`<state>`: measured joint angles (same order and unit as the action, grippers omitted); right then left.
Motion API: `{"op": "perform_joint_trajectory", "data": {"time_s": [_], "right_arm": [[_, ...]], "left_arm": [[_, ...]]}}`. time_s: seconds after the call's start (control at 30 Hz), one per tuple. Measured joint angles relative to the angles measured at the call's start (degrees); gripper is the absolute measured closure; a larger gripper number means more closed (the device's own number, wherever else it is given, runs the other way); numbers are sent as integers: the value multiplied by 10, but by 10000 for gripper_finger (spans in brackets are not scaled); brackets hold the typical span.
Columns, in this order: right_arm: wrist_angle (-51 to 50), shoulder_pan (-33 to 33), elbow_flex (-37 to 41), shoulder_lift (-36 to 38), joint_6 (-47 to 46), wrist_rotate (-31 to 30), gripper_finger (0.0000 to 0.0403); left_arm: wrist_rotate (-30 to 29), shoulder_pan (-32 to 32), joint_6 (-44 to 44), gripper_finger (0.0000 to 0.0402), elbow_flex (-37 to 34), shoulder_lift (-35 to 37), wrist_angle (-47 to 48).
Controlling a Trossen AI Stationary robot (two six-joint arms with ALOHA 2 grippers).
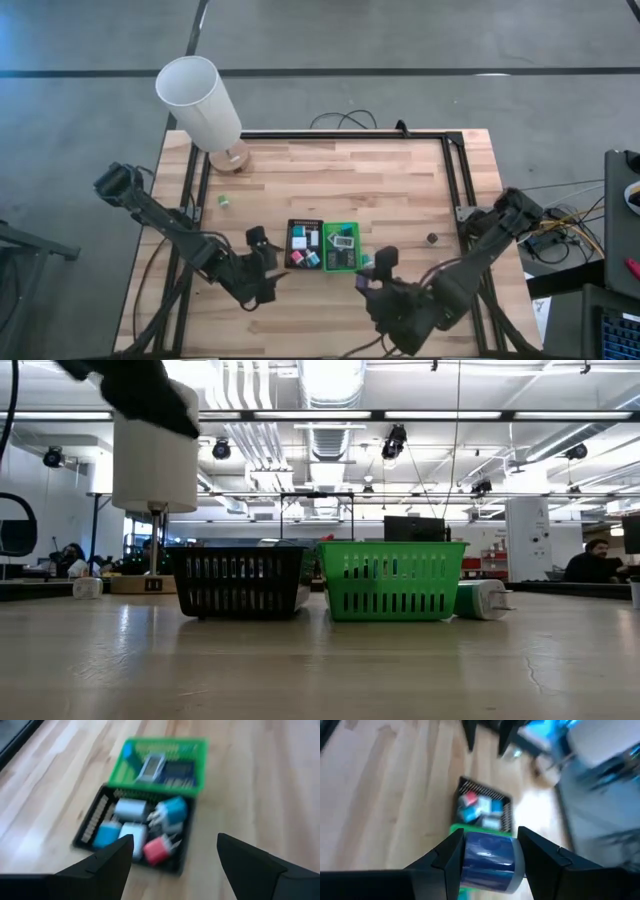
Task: Pick & Place Office items
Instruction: Put the dark blue white charger adapter into the black bin
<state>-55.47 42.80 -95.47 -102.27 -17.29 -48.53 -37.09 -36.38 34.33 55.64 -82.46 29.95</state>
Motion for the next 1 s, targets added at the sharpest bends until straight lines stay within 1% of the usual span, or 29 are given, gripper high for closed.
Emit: {"op": "perform_joint_trajectory", "data": {"time_s": [0.07, 0.13, 0.3, 0.4, 0.5, 0.67, 0.8, 1.0], "right_arm": [[28, 2, 11, 0, 42, -22, 245], [57, 0, 29, 0, 82, -39, 245], [150, -14, 80, 0, 180, -83, 245], [191, -18, 90, 0, 231, -107, 245], [213, -19, 88, 4, 262, -117, 245], [262, -17, 86, 23, 296, -114, 245], [312, -18, 86, 24, 340, -94, 245], [397, -21, 86, 21, 433, -66, 245]], "left_arm": [[4, 4, -28, 110, -6, 0, -62], [24, 11, -60, 110, -8, 1, -126], [116, 38, -135, 110, -8, 2, -304], [164, 58, -151, 110, -8, 2, -371], [192, 78, -153, 110, -8, 2, -389], [203, 96, -172, 110, -8, 2, -407], [208, 100, -204, 110, -8, 2, -452], [224, 101, -218, 110, -8, 2, -502]]}}
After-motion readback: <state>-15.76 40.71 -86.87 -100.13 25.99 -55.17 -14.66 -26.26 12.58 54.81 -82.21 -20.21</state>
